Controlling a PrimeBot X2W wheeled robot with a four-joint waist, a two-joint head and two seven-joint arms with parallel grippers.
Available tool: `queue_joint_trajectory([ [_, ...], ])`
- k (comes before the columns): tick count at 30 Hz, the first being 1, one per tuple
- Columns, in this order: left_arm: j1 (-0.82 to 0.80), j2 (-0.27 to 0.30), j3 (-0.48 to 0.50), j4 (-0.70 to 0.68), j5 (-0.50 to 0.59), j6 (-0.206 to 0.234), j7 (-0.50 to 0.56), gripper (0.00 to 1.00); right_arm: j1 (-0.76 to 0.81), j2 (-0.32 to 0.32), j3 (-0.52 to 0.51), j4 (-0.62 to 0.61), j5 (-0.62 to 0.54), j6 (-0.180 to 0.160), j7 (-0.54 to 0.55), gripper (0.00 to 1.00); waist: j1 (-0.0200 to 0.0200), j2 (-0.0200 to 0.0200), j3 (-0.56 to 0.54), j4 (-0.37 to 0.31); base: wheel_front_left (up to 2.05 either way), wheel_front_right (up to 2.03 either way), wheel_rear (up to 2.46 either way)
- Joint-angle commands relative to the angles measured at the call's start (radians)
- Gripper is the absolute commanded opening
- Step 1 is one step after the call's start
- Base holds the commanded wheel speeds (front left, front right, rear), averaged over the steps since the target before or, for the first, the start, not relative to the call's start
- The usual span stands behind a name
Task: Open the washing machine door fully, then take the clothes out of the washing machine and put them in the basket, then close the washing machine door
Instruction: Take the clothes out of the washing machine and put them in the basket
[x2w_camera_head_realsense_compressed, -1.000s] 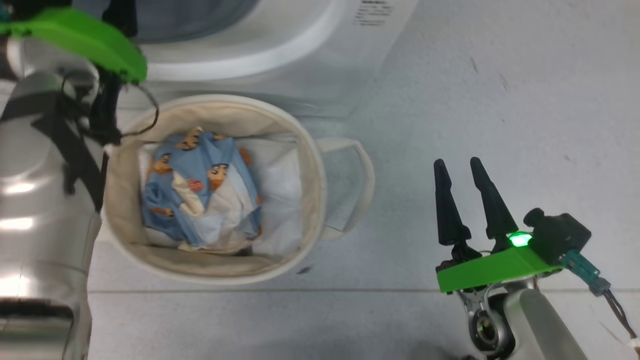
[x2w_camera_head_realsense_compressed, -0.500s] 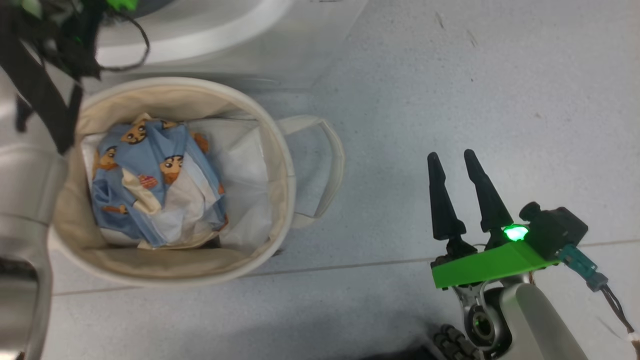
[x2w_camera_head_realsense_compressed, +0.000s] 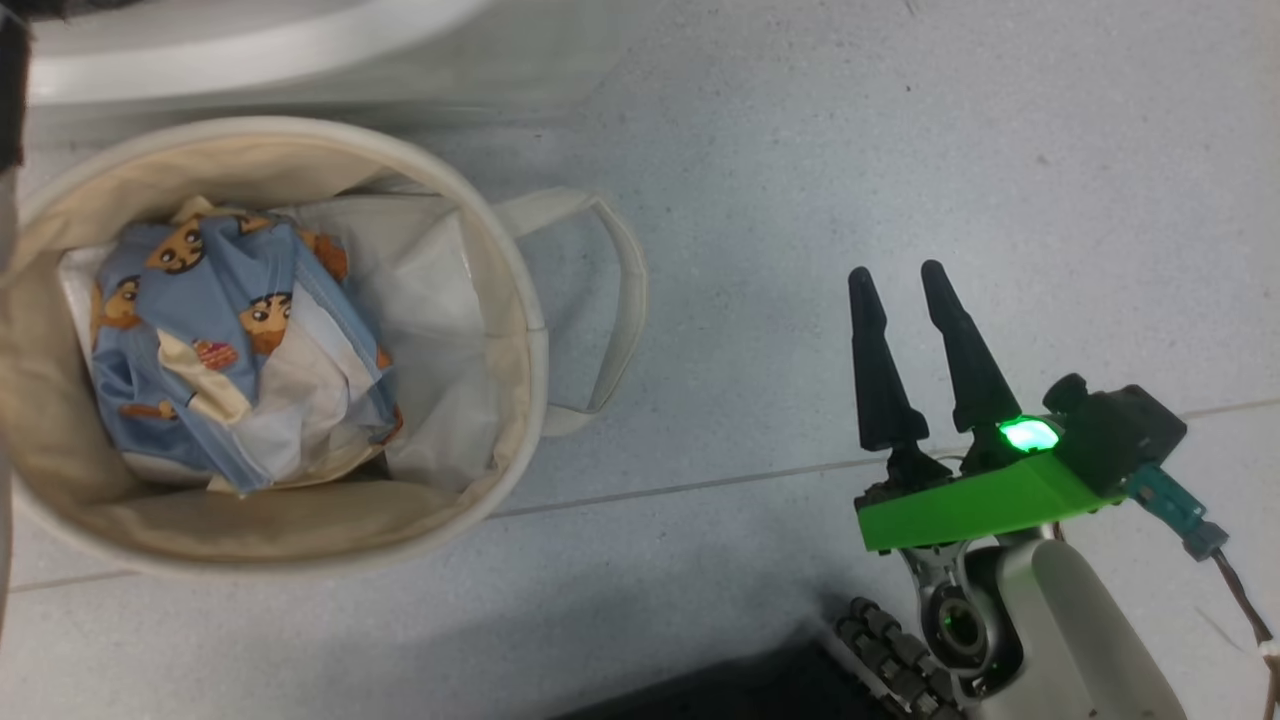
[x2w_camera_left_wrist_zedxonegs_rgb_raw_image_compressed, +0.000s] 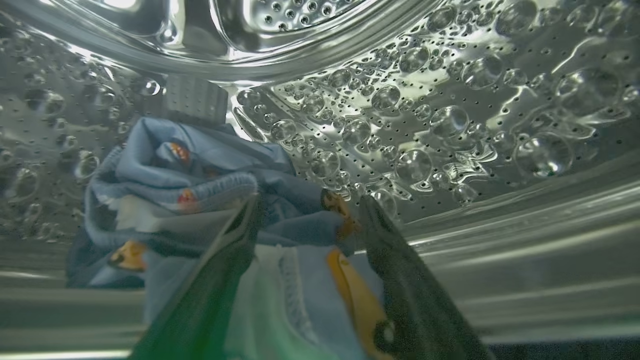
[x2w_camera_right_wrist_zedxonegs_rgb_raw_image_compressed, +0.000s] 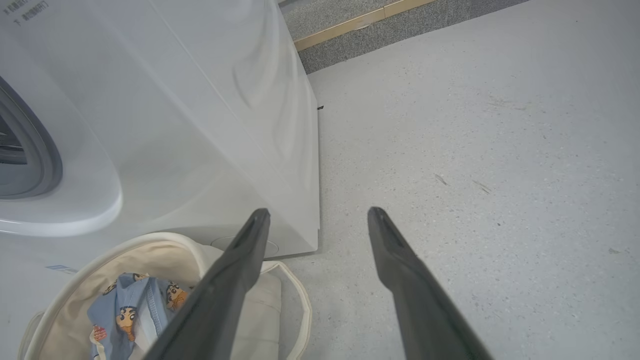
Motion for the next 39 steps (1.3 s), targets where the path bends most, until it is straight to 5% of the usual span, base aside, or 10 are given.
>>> queue_joint_trajectory([
  [1,-0.073,0.014,0.005,0.001,-0.006,-0.002,0.011,1.00,0.019,0.000,0.025,-0.028,0.005,0.001,-0.012,1.00,-0.0002,0.0000,0.011,-0.003,0.00,0.00,0.00],
  [12,-0.155,-0.029,-0.023,0.088,0.018,0.008,-0.041,1.00,-0.001,0.000,0.034,-0.032,0.016,0.001,-0.012,1.00,-0.0002,0.0000,0.037,-0.011,0.00,0.00,0.00],
  [13,-0.158,-0.030,-0.028,0.095,0.020,0.006,-0.043,0.04,-0.002,0.000,0.034,-0.032,0.016,0.001,-0.012,1.00,-0.0002,0.0000,0.038,-0.013,0.00,0.00,0.00],
  [14,-0.159,-0.029,-0.033,0.104,0.023,0.005,-0.041,0.00,-0.003,0.000,0.033,-0.032,0.017,0.001,-0.012,1.00,-0.0002,0.0000,0.038,-0.014,0.00,0.00,0.00],
  [23,-0.159,-0.014,-0.063,0.135,0.029,-0.004,-0.077,0.00,-0.008,0.000,0.019,-0.032,0.013,0.001,-0.012,1.00,-0.0002,0.0000,0.033,-0.010,0.00,0.00,0.00],
  [39,-0.039,-0.032,-0.093,0.054,-0.033,-0.006,-0.338,0.00,0.006,0.000,-0.014,-0.009,-0.038,0.001,-0.012,1.00,-0.0002,0.0000,-0.066,0.057,0.00,0.00,0.00],
])
